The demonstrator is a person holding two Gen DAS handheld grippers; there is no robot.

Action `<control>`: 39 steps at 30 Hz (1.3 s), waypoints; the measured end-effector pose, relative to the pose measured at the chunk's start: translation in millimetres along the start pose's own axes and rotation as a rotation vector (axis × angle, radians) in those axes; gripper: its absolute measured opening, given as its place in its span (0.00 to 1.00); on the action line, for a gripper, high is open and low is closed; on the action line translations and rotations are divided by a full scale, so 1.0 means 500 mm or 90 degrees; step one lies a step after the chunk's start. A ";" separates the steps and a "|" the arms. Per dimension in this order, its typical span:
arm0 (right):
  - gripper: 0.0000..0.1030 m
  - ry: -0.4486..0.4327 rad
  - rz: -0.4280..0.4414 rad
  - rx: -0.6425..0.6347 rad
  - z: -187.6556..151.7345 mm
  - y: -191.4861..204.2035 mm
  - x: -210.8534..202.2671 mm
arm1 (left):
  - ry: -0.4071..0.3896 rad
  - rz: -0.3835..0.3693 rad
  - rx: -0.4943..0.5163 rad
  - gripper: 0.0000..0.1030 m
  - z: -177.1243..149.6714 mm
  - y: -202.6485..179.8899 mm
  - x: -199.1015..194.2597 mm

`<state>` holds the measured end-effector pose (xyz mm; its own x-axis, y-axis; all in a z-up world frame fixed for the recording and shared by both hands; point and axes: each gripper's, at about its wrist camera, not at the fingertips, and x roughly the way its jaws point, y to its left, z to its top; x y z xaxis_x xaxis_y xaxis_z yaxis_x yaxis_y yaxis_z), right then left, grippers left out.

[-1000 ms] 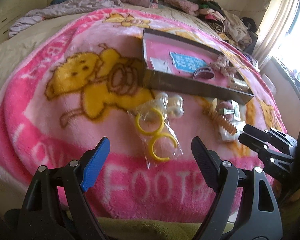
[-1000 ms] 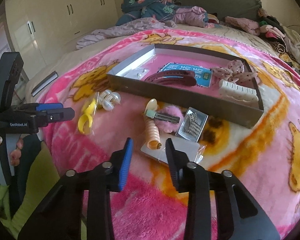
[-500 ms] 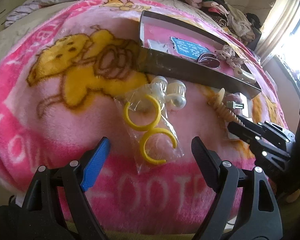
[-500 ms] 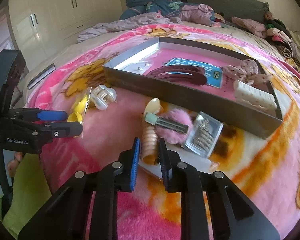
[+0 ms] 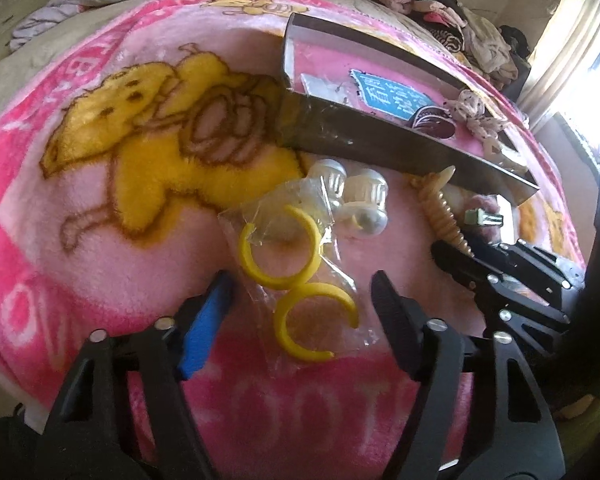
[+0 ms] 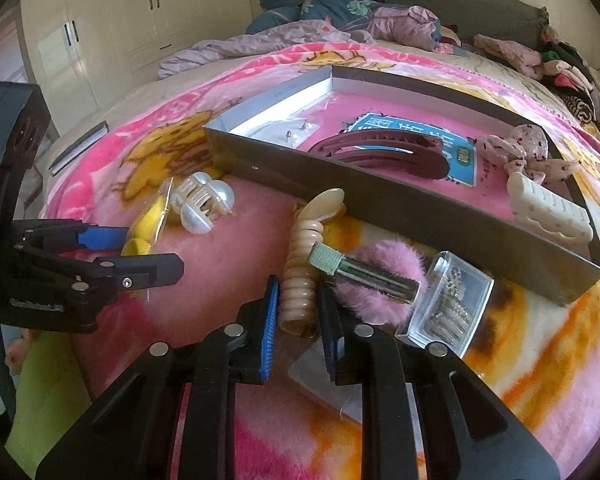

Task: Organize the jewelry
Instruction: 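Move the right tool to the beige spiral hair tie while the left tool approaches the yellow-ring packet, then grasp the beige spiral hair tie with the right tool while the left tool grasps the yellow-ring packet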

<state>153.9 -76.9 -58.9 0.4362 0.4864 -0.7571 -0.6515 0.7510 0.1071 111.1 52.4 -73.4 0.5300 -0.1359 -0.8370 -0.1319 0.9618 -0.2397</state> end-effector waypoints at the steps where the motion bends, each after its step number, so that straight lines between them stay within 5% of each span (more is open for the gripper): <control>1: 0.18 0.000 0.000 0.000 0.001 0.000 0.002 | -0.001 0.004 0.002 0.49 -0.001 0.001 0.001; 7: 0.17 -0.001 -0.001 -0.005 0.003 0.007 0.004 | -0.007 -0.001 -0.003 0.36 -0.003 0.021 -0.009; 39: 0.16 -0.057 0.041 0.004 0.045 0.044 -0.071 | -0.086 -0.015 -0.036 0.33 0.021 0.066 -0.114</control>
<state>138.2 -67.4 -15.2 0.4477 0.5720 -0.6873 -0.6768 0.7191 0.1576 85.1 94.5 -28.6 0.6408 -0.1216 -0.7580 -0.1627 0.9434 -0.2889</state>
